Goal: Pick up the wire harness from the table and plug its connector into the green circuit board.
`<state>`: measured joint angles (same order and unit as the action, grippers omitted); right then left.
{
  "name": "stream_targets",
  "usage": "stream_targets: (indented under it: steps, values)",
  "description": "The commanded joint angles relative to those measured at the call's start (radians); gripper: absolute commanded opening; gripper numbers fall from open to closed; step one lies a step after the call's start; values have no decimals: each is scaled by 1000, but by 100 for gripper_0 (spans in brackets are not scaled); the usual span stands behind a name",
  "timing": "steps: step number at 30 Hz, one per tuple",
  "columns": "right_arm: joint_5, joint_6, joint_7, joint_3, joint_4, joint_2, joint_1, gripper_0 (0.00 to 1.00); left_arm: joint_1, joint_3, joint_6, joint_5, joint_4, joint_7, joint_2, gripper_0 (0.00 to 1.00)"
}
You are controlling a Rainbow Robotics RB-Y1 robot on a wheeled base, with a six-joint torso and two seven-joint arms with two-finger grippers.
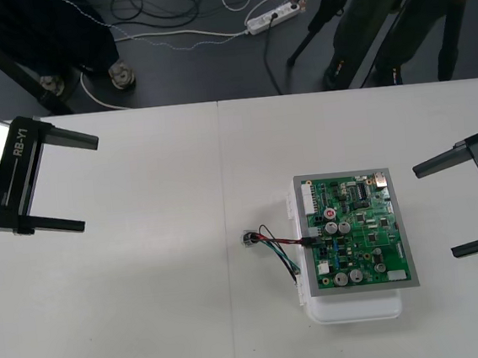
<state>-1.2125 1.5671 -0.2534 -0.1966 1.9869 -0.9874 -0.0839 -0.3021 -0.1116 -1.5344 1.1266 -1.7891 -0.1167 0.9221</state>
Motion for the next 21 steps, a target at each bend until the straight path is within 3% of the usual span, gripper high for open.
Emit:
stream_targets:
  steps: [1, 21]
  values:
    - [11, 4, -41, -34, 23, -45, -45, 100, 35, -25, -36, 39, -53, -32, 52, 100]
    - [-22, 4, -89, -34, -10, -8, -74, 100, 93, -22, -36, 165, -41, -81, 52, 100]
